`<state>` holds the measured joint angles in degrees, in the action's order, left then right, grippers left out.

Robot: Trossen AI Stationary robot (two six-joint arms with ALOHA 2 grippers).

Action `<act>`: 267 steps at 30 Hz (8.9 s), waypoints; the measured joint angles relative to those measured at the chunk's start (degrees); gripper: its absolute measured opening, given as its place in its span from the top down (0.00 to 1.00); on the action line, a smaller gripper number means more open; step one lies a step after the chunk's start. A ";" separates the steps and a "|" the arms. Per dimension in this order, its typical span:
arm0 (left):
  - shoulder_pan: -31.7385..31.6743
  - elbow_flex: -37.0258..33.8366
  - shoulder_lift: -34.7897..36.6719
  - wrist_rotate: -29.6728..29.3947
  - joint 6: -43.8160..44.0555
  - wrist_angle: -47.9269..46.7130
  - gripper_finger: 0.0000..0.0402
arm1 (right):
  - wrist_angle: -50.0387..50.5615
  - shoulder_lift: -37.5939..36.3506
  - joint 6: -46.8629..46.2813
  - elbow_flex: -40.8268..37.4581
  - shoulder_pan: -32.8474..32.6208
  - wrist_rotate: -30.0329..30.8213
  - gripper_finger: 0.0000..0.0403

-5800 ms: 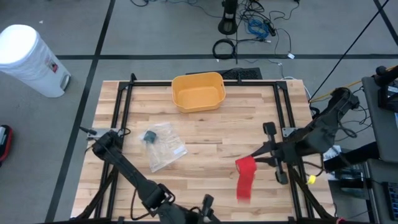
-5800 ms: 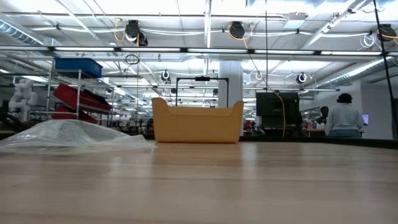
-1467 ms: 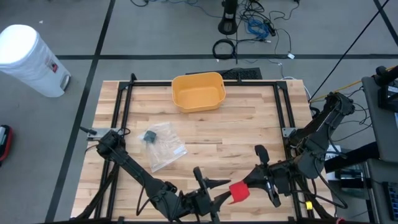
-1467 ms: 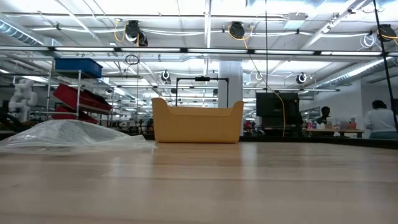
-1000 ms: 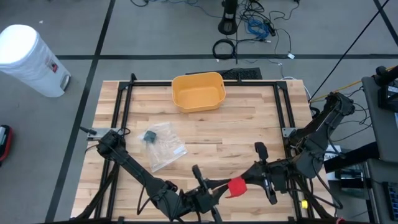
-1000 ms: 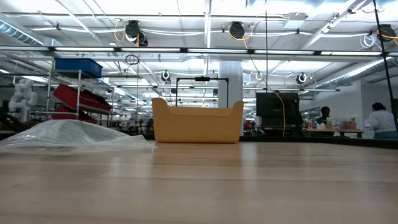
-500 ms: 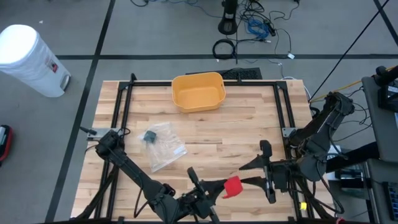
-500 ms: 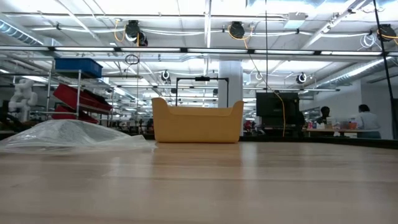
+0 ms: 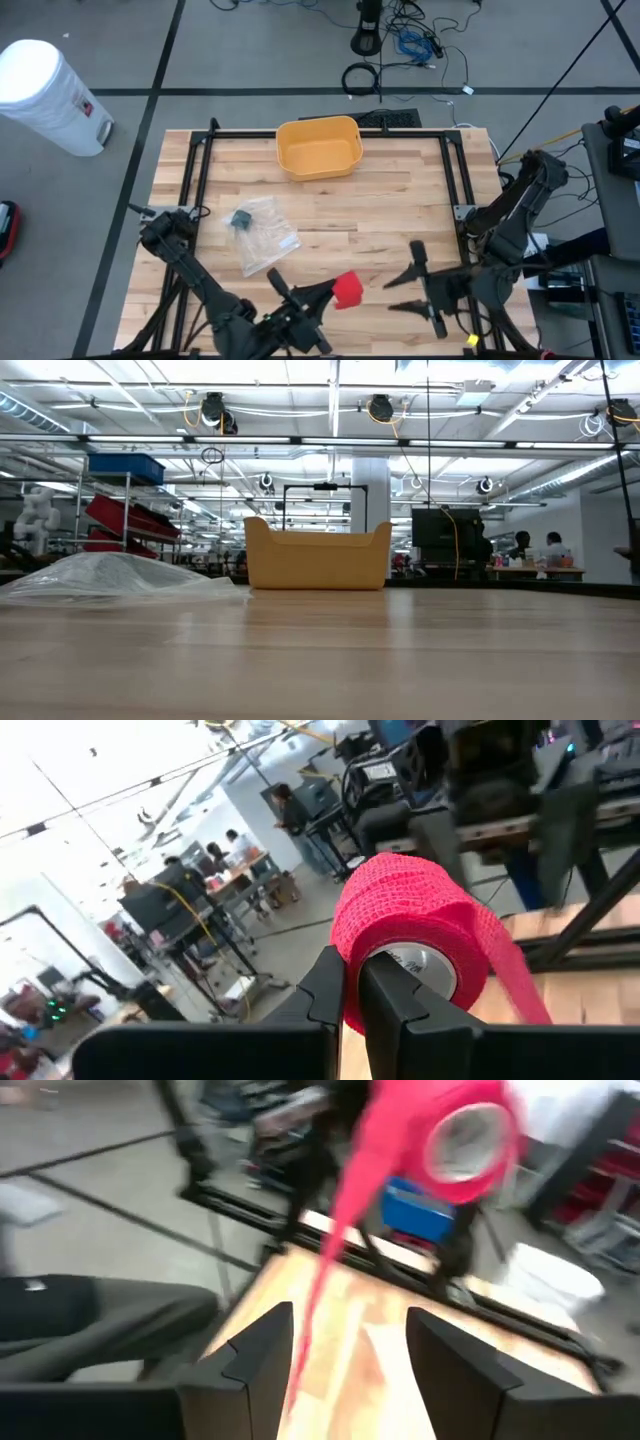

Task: Roll bandage
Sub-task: Roll the red bandage

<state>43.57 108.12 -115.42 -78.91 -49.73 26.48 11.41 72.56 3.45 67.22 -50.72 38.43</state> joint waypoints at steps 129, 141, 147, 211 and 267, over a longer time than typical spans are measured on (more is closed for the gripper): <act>4.19 -0.52 1.62 -6.25 -4.63 -9.67 0.95 | -27.82 14.85 1.81 4.15 8.64 -34.89 1.00; 4.07 0.66 1.62 -5.08 -4.62 -5.61 0.95 | -26.63 15.20 1.55 4.20 9.43 -29.87 1.00; 3.93 2.18 1.64 -0.76 -6.10 -0.62 0.95 | -26.63 15.46 0.74 4.22 9.63 -29.55 1.00; 6.45 2.05 1.66 8.36 14.04 -14.20 0.95 | -3.94 9.50 3.97 4.20 7.64 -19.03 0.82; 2.24 2.03 1.62 24.41 24.04 -24.69 0.95 | -25.16 11.75 36.42 4.17 -6.25 12.44 0.53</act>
<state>45.80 110.15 -113.80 -54.50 -25.69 1.79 -13.75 84.31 39.87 71.40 -56.97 50.87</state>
